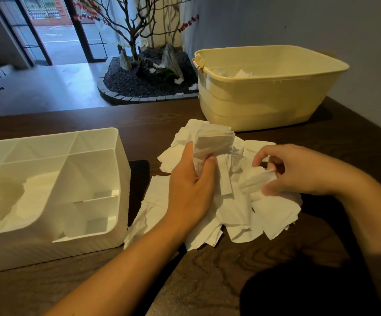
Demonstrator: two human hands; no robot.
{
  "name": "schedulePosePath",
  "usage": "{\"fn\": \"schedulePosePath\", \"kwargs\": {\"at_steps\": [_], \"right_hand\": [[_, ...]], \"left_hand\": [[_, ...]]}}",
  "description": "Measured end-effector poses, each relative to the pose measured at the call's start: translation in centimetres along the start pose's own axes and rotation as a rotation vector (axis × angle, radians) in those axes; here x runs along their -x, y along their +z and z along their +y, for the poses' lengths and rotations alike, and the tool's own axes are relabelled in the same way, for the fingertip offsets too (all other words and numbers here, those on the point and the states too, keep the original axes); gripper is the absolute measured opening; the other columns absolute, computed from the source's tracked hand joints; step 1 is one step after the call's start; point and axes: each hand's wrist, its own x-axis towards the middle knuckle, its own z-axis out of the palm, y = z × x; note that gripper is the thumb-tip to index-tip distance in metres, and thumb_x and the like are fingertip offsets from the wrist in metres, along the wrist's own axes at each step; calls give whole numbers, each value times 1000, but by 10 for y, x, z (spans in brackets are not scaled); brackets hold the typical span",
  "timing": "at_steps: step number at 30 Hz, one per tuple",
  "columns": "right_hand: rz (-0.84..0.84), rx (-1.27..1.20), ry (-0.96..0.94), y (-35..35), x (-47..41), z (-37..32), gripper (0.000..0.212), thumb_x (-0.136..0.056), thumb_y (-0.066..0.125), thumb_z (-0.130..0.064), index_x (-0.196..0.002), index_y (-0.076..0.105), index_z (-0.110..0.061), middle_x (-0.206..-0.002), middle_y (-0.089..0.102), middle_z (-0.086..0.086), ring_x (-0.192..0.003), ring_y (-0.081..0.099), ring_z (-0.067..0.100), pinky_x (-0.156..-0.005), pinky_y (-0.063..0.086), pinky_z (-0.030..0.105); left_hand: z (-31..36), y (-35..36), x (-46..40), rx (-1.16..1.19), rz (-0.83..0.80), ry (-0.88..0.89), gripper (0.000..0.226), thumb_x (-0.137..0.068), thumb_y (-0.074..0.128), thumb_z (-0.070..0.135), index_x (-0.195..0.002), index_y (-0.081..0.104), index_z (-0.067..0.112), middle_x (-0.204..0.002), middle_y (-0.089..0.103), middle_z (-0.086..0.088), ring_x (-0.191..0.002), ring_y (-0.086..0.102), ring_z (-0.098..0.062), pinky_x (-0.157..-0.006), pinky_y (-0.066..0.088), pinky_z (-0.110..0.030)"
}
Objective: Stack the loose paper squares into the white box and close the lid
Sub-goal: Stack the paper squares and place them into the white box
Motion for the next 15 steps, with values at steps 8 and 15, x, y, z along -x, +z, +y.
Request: {"fn": "schedulePosePath", "kwargs": {"at_steps": [8, 15], "right_hand": [[150, -282, -89, 3, -9, 6, 66, -72, 87, -16, -124, 54, -39, -99, 63, -1, -78, 61, 15, -71, 56, 38], [37, -171, -131, 5, -14, 12, 15, -79, 82, -23, -84, 70, -31, -83, 68, 13, -75, 64, 33, -65, 52, 46]], "left_hand": [[1, 0, 0, 12, 4, -18, 21, -95, 46, 34, -109, 50, 48, -107, 64, 25, -100, 62, 0, -83, 52, -22], [3, -1, 0, 6, -6, -31, 19, -94, 45, 36, -107, 48, 50, -99, 60, 42, -100, 59, 9, -77, 45, -4]]}}
